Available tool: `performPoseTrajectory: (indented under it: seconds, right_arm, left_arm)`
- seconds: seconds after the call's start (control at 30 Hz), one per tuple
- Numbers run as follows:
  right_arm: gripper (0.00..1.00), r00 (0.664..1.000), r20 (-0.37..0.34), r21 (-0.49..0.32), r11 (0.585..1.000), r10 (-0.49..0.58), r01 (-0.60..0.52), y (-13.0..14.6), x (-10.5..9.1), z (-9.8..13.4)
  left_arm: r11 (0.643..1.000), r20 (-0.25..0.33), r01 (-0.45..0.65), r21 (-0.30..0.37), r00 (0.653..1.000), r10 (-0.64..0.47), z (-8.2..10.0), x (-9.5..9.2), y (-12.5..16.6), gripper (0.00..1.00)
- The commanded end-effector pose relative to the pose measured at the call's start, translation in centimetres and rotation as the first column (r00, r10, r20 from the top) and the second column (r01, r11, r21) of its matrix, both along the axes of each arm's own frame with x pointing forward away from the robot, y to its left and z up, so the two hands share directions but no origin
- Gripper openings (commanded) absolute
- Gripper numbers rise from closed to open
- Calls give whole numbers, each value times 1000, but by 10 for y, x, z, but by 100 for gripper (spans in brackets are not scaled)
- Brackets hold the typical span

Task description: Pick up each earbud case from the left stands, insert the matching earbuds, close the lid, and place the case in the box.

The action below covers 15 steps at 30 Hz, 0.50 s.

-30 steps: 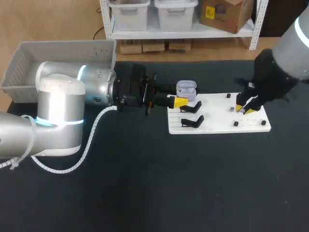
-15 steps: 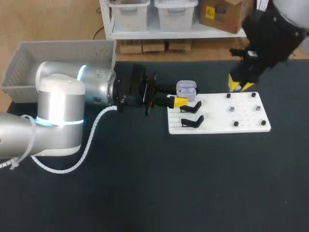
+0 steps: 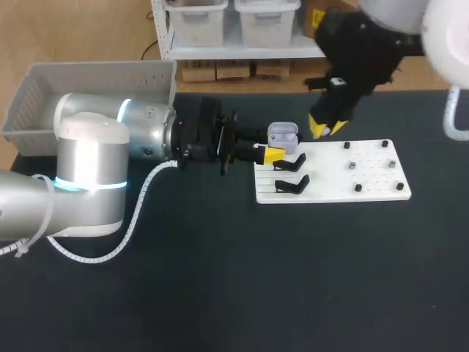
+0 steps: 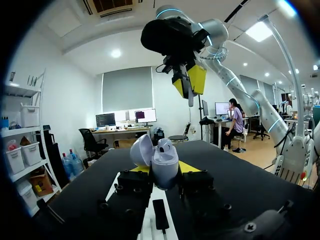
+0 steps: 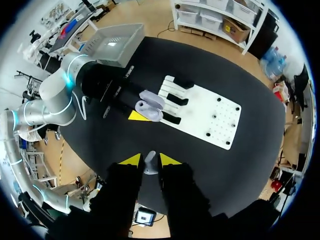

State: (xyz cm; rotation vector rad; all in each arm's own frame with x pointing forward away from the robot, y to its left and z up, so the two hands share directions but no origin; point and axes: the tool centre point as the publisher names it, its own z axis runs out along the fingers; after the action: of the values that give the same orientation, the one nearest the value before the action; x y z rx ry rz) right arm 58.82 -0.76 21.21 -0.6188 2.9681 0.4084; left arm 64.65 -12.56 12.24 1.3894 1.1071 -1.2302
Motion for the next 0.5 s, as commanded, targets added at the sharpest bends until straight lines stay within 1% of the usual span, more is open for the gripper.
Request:
performPoseTrajectory:
  seconds: [0.03, 0.3, 0.5]
  right_arm:
    - [0, 999, -28, -39, 999, 37, -38, 18, 12, 0]
    - [0, 996, -45, -62, 995, 73, -76, 33, 27, -6]
    - [0, 994, -57, -83, 992, 90, -94, 38, 33, -11]
  left_arm:
    - [1000, 3, -5, -3, 1000, 5, -1, -1, 0, 0]
    - [1000, 3, -5, -3, 1000, 5, -1, -1, 0, 0]
    - [1000, 3, -5, -3, 1000, 5, -1, -1, 0, 0]
